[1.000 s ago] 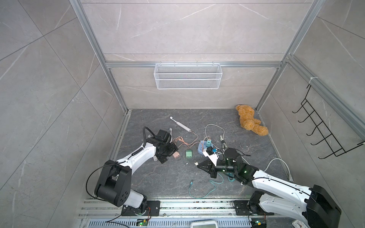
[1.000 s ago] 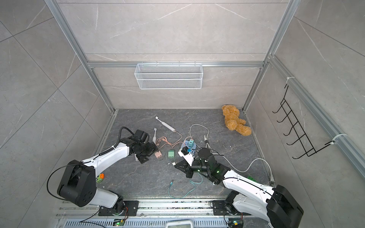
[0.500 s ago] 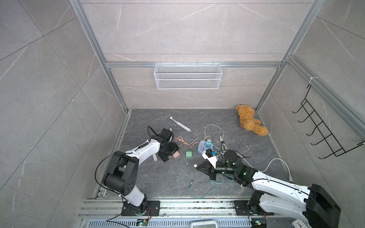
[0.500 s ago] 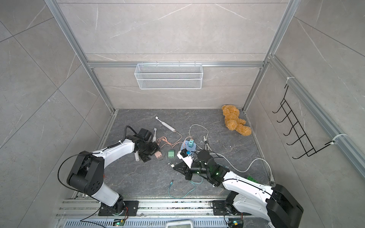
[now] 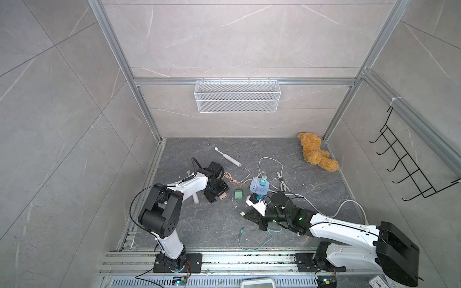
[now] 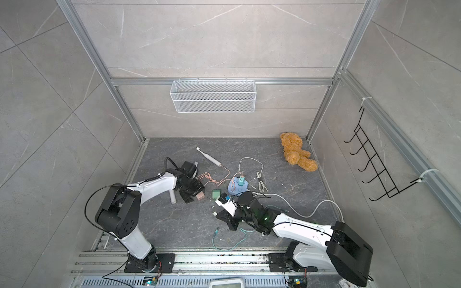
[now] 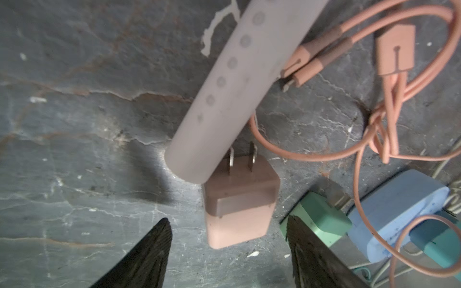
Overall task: Charge the electric toothbrush
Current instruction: Pick up the plug from the center of the board.
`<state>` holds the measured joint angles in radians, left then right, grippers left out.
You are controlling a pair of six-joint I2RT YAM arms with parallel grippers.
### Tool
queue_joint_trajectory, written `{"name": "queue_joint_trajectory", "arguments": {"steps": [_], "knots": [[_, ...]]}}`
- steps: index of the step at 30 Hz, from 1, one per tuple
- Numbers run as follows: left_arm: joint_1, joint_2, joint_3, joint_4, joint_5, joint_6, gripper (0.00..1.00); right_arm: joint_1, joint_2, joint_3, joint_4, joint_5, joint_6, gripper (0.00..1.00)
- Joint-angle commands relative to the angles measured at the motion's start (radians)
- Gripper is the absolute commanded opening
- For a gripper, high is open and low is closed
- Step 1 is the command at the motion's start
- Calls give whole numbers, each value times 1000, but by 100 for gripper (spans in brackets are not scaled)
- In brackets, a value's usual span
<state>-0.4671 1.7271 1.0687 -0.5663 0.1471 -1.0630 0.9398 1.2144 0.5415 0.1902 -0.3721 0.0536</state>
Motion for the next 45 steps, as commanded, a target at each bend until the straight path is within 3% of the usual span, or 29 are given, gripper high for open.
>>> {"name": "queue_joint_trajectory", "arguments": {"steps": [1,23,32,45], "knots": [[-2,23,42,-43,-31,27,73,32,32,39,-68,77,-42,0],[-2,56,30,-36,-26,66,53,57,152,53,-7,98,-5,0],[-2,55,30,-97,-36,88,57,58,157,69,-11,89,1,0],[-4,92,141,-224,-92,163,63,69,195,80,-8,84,-5,0]]}}
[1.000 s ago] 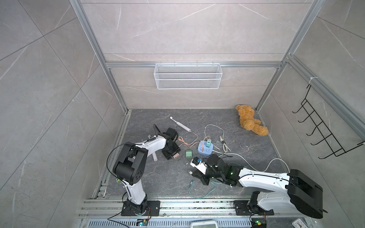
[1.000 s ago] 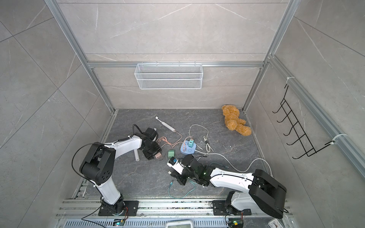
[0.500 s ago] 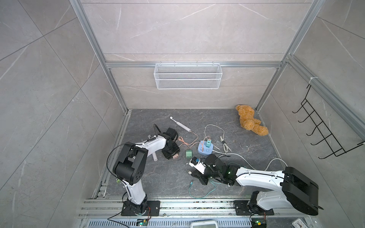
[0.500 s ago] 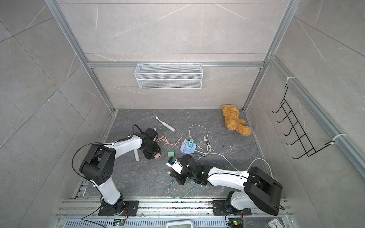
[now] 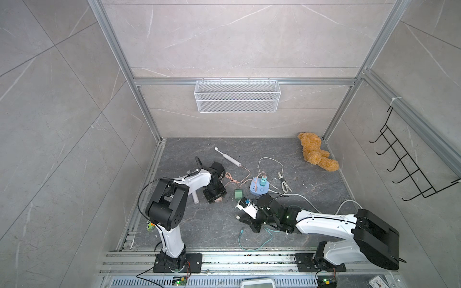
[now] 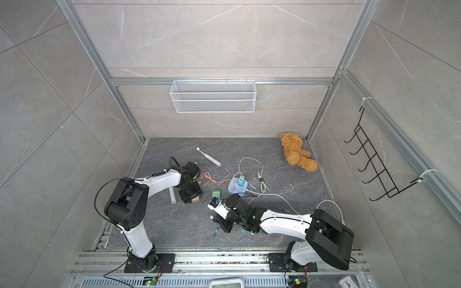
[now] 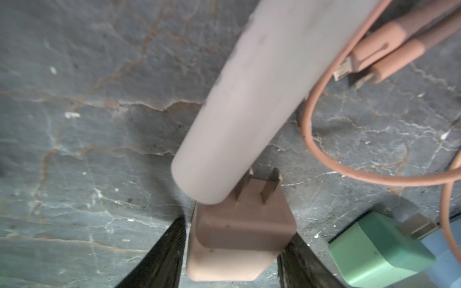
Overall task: Charge the electric toothbrush
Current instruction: Pick up the plug from the center of the board.
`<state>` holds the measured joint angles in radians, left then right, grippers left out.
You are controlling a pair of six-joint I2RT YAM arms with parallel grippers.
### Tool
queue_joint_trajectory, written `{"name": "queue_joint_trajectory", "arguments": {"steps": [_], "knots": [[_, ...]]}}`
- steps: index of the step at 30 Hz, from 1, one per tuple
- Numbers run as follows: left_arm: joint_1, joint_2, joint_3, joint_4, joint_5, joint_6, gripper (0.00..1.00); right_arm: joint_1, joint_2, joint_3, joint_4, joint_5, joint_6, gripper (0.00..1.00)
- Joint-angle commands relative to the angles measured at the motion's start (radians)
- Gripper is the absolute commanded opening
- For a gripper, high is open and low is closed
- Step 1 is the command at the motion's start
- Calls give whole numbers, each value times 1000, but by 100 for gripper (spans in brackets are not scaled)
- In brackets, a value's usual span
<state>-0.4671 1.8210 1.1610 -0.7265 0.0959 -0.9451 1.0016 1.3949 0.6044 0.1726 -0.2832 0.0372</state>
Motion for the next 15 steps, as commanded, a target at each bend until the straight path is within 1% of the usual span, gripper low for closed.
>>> {"name": "queue_joint_trajectory", "arguments": {"steps": [1,5,15], "knots": [[-4,0,62,-76,-54,57,63,9,16,15,10,-4,10,0],[-10,21,104,-116,-91,122,63,11,16,13,14,-5,7,0],[-24,76,141,-150,-127,146,60,14,20,3,33,-10,6,0]]}}
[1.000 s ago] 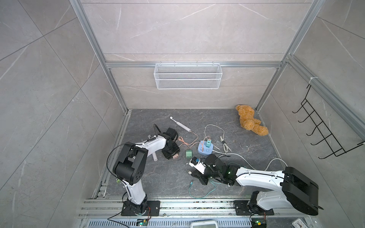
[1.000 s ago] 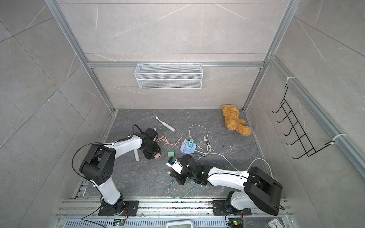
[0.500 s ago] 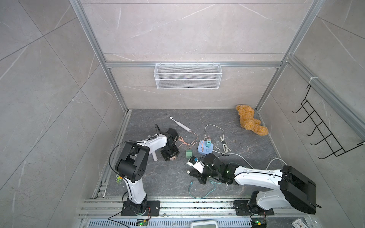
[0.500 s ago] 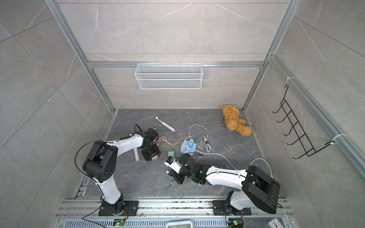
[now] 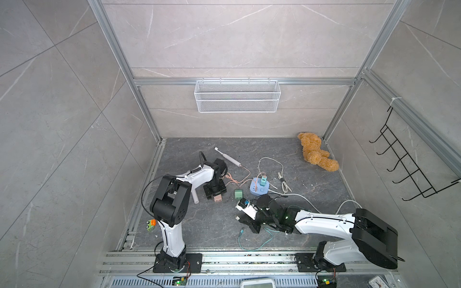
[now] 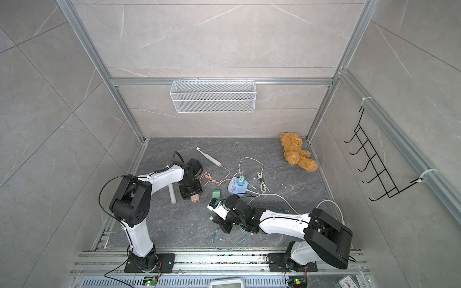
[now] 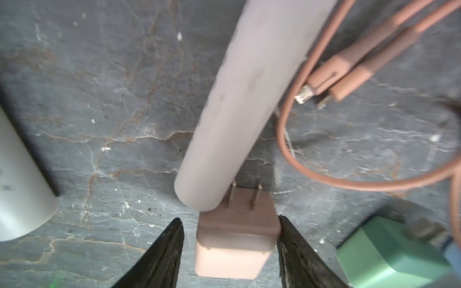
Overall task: Charge the electric toothbrush
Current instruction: Pick up the plug from the center of the board.
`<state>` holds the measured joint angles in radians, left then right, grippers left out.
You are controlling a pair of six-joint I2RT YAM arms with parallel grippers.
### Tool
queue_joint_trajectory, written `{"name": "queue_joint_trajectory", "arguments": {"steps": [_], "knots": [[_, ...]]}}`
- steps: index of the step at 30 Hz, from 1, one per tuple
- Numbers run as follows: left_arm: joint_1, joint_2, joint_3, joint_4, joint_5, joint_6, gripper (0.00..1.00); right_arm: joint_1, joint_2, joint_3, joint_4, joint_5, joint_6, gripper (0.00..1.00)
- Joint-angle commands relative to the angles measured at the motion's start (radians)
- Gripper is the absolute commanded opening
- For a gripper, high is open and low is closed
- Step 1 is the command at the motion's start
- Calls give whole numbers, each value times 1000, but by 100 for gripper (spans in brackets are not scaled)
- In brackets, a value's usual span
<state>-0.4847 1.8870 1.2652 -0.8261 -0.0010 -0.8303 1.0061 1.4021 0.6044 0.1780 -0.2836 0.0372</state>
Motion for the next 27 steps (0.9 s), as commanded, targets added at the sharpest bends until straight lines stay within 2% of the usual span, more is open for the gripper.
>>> {"name": "queue_joint_trajectory", "arguments": {"steps": [1,10,13,17,22,23,27], "knots": [[-8,15,41,-53,-32,31,59,9,14,1,30,-10,7,0],[-9,29,39,-57,-43,33,54,12,17,-5,43,-16,5,0],[-10,31,39,-55,-47,32,49,12,18,-5,44,-18,4,0],[-10,18,33,-49,-25,26,34,12,21,-6,52,-17,6,0],[-10,-87,24,-38,16,19,3,12,5,-6,64,-17,20,0],[-9,-122,17,-25,31,19,0,12,-1,-6,69,-21,26,0],[-10,-261,-26,30,73,1,0,12,-15,-9,99,-34,46,0]]}}
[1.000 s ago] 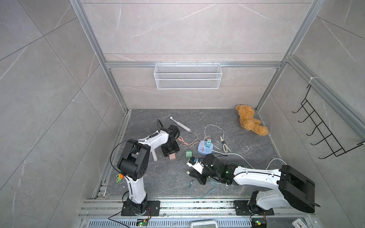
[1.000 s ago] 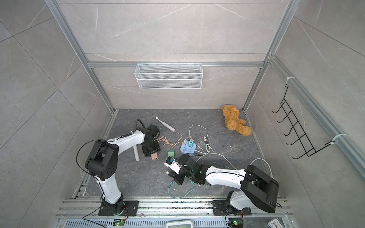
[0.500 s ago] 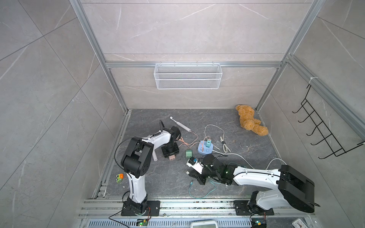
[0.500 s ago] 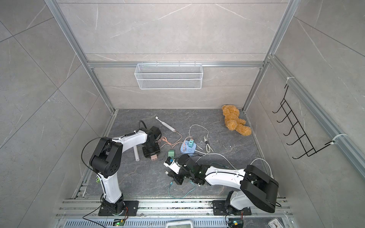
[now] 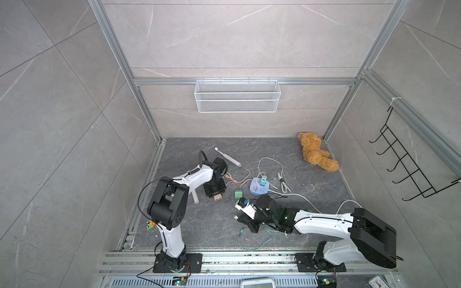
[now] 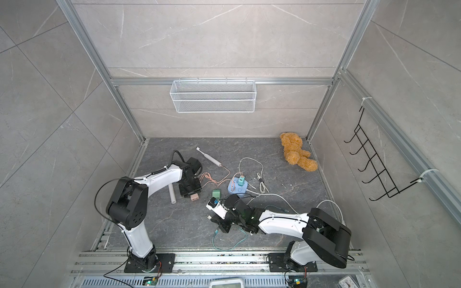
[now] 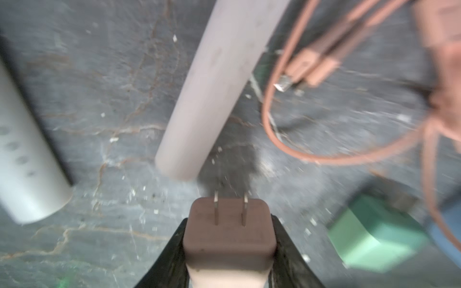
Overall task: Charge the electric toothbrush
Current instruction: Pick up the plug from the center of the board.
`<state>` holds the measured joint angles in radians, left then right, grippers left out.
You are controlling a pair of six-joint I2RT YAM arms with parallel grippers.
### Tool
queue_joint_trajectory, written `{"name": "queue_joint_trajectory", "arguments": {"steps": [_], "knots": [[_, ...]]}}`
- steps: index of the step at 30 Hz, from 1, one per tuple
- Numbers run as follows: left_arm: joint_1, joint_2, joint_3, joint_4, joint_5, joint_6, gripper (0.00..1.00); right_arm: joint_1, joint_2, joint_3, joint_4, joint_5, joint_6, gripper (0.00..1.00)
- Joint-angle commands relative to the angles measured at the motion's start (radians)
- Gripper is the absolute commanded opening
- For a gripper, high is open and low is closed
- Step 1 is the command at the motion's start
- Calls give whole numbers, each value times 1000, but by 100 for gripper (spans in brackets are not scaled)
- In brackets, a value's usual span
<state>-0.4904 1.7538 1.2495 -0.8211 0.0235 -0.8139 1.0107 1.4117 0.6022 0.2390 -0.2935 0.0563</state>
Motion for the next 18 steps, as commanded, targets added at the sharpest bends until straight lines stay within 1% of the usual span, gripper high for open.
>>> {"name": "queue_joint_trajectory", "arguments": {"steps": [1,3,5,9,12,13,14,18], "knots": [[-1,-164,-30,50,75,-22,0,8,-25,-7,46,-30,34,0],[2,-233,-76,114,133,-41,0,6,-32,-11,68,-45,54,0],[1,-314,-149,216,188,-69,0,5,-47,-22,97,-53,73,0],[1,-451,-299,426,255,-125,0,-17,-75,-39,167,-85,141,0],[-2,-549,-427,624,283,-177,0,-49,-77,-51,258,-150,248,0],[-2,-584,-479,720,293,-201,0,-63,-73,-55,298,-174,291,0],[-2,-616,-531,809,291,-222,0,-79,-66,-63,343,-204,337,0],[-2,-696,-662,1065,287,-287,0,-132,-43,-96,556,-297,506,0]]}}
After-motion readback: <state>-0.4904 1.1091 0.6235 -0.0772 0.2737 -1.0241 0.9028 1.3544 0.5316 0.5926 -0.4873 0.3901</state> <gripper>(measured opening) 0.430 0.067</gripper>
